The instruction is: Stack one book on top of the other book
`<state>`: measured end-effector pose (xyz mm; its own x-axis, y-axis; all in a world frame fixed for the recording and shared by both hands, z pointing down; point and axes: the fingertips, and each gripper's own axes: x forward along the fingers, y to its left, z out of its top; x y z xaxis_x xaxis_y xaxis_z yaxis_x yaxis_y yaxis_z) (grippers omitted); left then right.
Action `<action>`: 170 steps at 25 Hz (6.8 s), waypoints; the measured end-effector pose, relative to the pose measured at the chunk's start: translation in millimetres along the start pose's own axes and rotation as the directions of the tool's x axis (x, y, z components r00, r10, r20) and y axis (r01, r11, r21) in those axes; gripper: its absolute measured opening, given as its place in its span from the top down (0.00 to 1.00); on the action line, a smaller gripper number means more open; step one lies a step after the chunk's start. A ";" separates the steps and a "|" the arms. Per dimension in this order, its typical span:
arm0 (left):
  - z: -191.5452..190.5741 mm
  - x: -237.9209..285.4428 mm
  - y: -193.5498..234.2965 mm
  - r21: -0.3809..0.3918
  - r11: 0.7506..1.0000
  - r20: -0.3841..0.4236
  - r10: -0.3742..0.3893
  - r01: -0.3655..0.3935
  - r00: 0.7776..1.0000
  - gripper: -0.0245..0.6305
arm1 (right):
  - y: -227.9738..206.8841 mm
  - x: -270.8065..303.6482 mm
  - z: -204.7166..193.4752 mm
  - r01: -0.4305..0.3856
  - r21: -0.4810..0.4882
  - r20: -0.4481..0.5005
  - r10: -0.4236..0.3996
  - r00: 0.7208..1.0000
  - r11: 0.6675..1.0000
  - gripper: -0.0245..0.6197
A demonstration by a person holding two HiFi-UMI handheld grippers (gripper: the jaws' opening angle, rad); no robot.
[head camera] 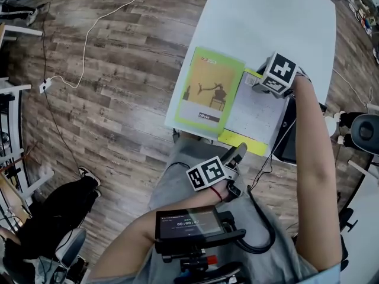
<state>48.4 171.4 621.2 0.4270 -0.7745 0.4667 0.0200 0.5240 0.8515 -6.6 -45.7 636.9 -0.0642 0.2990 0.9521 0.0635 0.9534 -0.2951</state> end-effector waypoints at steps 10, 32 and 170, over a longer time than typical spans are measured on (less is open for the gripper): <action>-21.2 -16.0 18.7 -0.010 1.000 -0.073 0.020 -0.020 0.997 0.61 | 31.8 9.4 1.3 0.031 -0.040 -0.024 -0.032 0.999 0.999 0.60; 16.0 -79.3 3.7 0.350 0.937 -0.150 0.033 0.022 0.988 0.61 | 46.0 -88.8 17.2 0.475 -0.026 0.260 -0.453 0.853 0.879 0.60; 192.6 -84.9 -33.4 0.366 0.909 -0.149 -0.153 0.198 0.977 0.84 | 181.1 12.5 58.1 -0.951 0.286 0.742 -0.655 0.144 0.115 0.84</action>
<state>-162.6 151.4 599.2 0.5490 -0.7838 0.2903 -0.2283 0.1935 0.9542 -53.8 133.1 590.7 -0.7900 -0.5502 0.2706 -0.2160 -0.1633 -0.9626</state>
